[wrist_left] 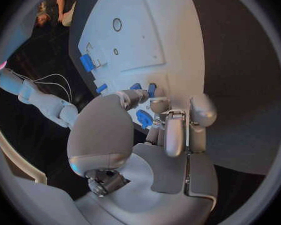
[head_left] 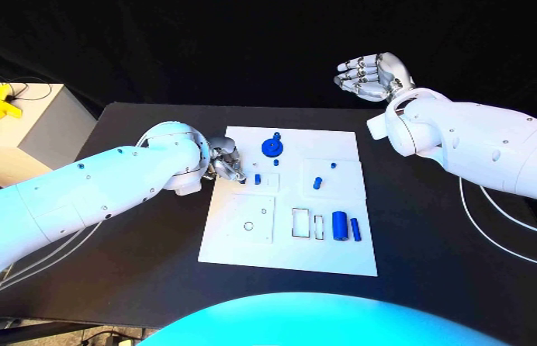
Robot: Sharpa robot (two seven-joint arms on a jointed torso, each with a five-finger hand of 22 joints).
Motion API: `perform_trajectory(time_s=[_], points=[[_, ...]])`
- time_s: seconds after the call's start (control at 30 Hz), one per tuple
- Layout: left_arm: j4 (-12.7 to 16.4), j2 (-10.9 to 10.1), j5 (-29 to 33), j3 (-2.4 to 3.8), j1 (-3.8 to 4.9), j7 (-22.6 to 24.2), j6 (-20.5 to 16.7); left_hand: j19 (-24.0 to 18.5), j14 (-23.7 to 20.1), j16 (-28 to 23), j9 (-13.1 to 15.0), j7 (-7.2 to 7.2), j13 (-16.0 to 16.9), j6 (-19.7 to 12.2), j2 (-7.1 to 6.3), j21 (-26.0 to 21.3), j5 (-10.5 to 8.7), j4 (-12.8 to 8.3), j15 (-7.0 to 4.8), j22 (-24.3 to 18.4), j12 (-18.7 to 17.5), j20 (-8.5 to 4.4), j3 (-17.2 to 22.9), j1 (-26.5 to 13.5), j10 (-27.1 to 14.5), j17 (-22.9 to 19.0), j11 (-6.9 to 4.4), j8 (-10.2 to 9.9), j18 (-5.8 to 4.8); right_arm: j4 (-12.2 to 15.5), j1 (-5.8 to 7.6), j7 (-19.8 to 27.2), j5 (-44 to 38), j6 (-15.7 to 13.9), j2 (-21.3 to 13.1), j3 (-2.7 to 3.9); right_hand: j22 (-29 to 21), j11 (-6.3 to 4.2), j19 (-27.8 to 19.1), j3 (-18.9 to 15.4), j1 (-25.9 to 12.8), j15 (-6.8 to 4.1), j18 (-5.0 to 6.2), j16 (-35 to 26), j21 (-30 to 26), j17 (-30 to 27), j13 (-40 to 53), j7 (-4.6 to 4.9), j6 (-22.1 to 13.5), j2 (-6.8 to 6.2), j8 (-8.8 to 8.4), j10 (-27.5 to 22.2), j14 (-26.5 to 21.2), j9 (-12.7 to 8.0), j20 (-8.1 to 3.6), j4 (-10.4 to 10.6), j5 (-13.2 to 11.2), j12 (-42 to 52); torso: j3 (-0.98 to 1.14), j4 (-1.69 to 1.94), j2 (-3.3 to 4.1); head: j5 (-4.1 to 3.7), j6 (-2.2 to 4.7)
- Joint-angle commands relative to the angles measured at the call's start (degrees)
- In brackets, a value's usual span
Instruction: Assemble the parts on the task board
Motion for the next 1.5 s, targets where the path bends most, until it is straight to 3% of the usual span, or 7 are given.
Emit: perform_trajectory(time_s=[0.03, 1.27, 1.5], points=[[0.0, 0.2, -0.2, -0.20, -0.06, 0.0, 1.2, 0.2, 4.6, 0.2, 0.0, -0.64, 0.0, 1.1, 0.56, 0.1, 0.19, -9.9, -0.37, 0.1, -0.3, 0.06, 10.1, -0.2, 0.1, 10.5, -0.01, 0.1, -0.46, 0.1, -0.01, 0.8, -0.1, 0.8, 0.0, 0.01, 0.0, 0.32, -0.3, -0.2, -0.2, -0.07, 0.32, 0.0, 0.0, -0.1, -0.1, 2.35, 0.4, 0.48, -0.13, 0.0, -0.1, -0.1, -0.01, 0.1, 0.2, -0.3, 0.01, -0.02, 0.03, 0.00, 0.00], [-1.2, 2.1, -0.6, -1.51, -0.06, 0.0, 0.7, 0.4, 4.8, 0.4, 0.1, -1.00, 1.1, 1.9, 0.28, 0.2, 0.10, -9.2, -0.49, 0.4, 0.3, -0.01, 9.7, -2.1, 1.3, 10.9, -0.22, 0.5, -0.53, 0.2, -0.02, 0.8, -0.1, 0.8, 0.1, 0.01, 0.0, 0.32, -0.3, -0.2, -0.2, -0.07, 0.32, 0.0, 0.0, -0.1, -0.1, 2.35, 0.4, 0.48, -0.13, 0.0, -0.1, -0.1, -0.01, 0.1, 0.2, -0.3, 0.02, 0.01, -0.04, -0.33, 0.00], [-1.5, 2.2, -0.3, -1.57, -0.06, 0.0, -0.1, 0.2, 4.6, 0.1, 0.1, -1.67, 0.3, 1.5, -0.77, -0.4, -0.52, -6.8, -0.81, -0.2, -0.5, -0.29, 6.1, -5.2, 1.2, 10.4, -0.64, 0.6, -0.47, 0.2, -0.02, 0.8, 0.0, 0.9, 0.1, 0.01, 0.0, 0.32, -0.3, -0.2, -0.2, -0.07, 0.32, 0.0, 0.0, -0.1, -0.1, 2.35, 0.4, 0.48, -0.13, 0.0, -0.1, -0.1, -0.01, 0.1, 0.2, -0.3, 0.00, 0.01, -0.06, -0.39, 0.00]])
